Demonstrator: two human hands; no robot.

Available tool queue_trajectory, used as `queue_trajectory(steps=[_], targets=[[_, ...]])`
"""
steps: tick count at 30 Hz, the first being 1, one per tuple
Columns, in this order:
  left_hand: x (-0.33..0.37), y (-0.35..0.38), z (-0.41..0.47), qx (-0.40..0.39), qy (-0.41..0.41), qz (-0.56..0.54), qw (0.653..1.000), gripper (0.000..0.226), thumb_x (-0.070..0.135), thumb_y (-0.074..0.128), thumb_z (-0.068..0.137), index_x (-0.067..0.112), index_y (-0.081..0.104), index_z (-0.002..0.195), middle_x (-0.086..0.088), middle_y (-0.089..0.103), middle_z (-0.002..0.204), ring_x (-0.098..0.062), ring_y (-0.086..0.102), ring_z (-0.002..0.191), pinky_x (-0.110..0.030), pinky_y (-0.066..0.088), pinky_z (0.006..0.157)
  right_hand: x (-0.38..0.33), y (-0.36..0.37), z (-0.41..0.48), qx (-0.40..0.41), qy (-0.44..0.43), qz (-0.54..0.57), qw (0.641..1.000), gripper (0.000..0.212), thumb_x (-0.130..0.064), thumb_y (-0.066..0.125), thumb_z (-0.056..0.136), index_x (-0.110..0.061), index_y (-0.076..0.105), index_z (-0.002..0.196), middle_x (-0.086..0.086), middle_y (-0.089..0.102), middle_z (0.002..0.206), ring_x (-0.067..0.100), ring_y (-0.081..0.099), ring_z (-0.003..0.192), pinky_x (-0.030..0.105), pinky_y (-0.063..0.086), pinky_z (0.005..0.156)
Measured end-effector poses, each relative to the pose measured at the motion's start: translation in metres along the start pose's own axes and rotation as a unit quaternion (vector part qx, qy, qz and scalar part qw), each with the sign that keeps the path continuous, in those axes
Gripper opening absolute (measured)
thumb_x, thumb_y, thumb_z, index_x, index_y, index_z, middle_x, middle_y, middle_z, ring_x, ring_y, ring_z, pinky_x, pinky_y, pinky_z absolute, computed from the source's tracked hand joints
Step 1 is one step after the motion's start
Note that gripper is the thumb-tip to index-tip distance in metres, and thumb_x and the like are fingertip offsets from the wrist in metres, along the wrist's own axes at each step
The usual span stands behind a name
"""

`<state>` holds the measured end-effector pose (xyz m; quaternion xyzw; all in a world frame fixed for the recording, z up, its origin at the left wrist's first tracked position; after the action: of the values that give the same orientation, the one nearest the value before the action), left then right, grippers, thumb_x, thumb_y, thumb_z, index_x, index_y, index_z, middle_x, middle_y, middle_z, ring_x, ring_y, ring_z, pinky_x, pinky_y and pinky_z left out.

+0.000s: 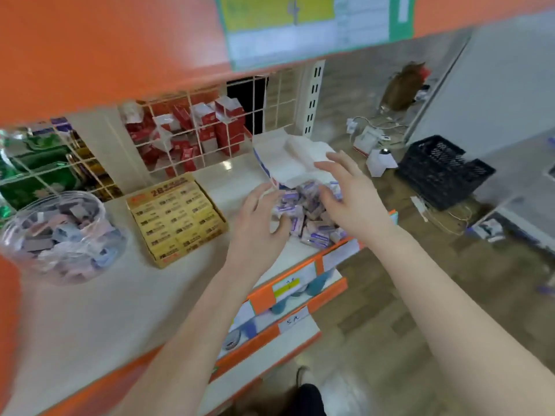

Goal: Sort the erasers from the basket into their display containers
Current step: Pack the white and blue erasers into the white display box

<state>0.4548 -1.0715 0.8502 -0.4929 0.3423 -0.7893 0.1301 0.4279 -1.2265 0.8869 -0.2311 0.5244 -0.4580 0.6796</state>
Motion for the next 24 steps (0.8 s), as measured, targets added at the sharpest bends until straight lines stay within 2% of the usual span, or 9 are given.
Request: queue_trajectory(steps=[3,5,7,11,15,18,21,24], targets=[[0.01,0.03,-0.003,-0.034,0.009,-0.037,0.999,0.042,0.03,0.051,0.088,0.014,0.057,0.126,0.002,0.045,0.14,-0.011,0.039,0.129,-0.022,0.028,0.108,0.031,-0.007,-0.015,-0.001,0.039,-0.013,0.999,0.036,-0.006,0.052,0.089,-0.008,0.057,0.125,0.009,0.046,0.139,0.027,0.038,0.134,0.038,0.03,0.111],[0.014,0.04,-0.007,-0.037,0.019,-0.039,0.998,0.05,0.039,0.043,0.086,0.011,0.058,0.125,0.0,0.051,0.134,-0.012,0.042,0.125,-0.028,0.032,0.11,0.038,-0.005,-0.019,-0.006,0.048,-0.017,0.999,0.033,-0.007,0.054,0.09,-0.007,0.058,0.124,0.009,0.051,0.134,0.026,0.043,0.129,0.03,0.03,0.108],[0.017,0.043,-0.005,-0.039,0.03,-0.026,0.998,0.051,0.039,0.041,0.085,0.01,0.058,0.125,-0.002,0.055,0.131,-0.014,0.045,0.122,-0.031,0.034,0.109,0.039,0.0,-0.018,-0.016,0.051,-0.017,0.998,0.034,-0.01,0.057,0.09,-0.005,0.059,0.123,0.01,0.055,0.13,0.027,0.047,0.124,0.021,0.028,0.101],[0.013,0.045,0.008,-0.074,-0.004,0.007,0.997,0.046,0.03,0.053,0.09,0.013,0.05,0.133,-0.002,0.053,0.134,-0.018,0.044,0.125,-0.027,0.029,0.107,0.04,0.014,-0.005,-0.045,0.048,-0.005,0.998,0.037,-0.017,0.066,0.086,-0.009,0.062,0.122,0.011,0.062,0.119,0.025,0.053,0.114,0.012,0.028,0.087],[0.013,0.05,0.016,-0.1,-0.033,0.056,0.993,0.054,0.043,0.041,0.084,0.014,0.057,0.128,-0.002,0.058,0.129,-0.02,0.048,0.122,-0.031,0.03,0.108,0.042,0.025,0.019,-0.104,0.011,-0.011,0.994,0.034,-0.028,0.068,0.083,-0.013,0.067,0.114,0.008,0.065,0.104,0.022,0.057,0.1,0.018,0.035,0.082],[0.014,0.051,0.02,-0.077,-0.079,0.045,0.993,0.058,0.048,0.038,0.081,0.015,0.06,0.123,-0.003,0.061,0.123,-0.02,0.051,0.119,-0.034,0.031,0.109,0.04,0.023,0.031,-0.134,-0.034,0.02,0.99,0.03,-0.028,0.07,0.082,-0.011,0.07,0.107,0.004,0.068,0.099,0.016,0.059,0.092,0.019,0.039,0.079],[0.018,0.056,0.027,-0.048,-0.109,0.055,0.991,0.04,0.035,0.055,0.088,0.015,0.061,0.121,-0.004,0.062,0.121,-0.02,0.052,0.118,-0.033,0.031,0.108,0.043,0.018,0.037,-0.127,-0.08,0.054,0.987,0.023,-0.023,0.07,0.083,-0.012,0.072,0.102,0.003,0.07,0.097,0.013,0.06,0.087,0.022,0.045,0.082],[0.02,0.061,0.033,-0.015,-0.143,0.049,0.988,0.031,0.027,0.061,0.084,0.02,0.065,0.115,-0.001,0.063,0.117,-0.018,0.051,0.114,-0.025,0.032,0.098,0.049,0.025,0.035,-0.163,-0.101,0.09,0.977,0.028,-0.026,0.072,0.081,-0.015,0.071,0.107,0.001,0.069,0.094,0.007,0.056,0.083,0.013,0.042,0.077]])
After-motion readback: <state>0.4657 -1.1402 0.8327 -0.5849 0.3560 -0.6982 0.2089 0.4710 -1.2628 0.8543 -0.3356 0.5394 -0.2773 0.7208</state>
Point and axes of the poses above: each hand's wrist, its own z-axis towards the middle knuckle, its own y-axis out of the palm, x = y × z, the point moved 9 cm from there along z, towards the middle knuckle
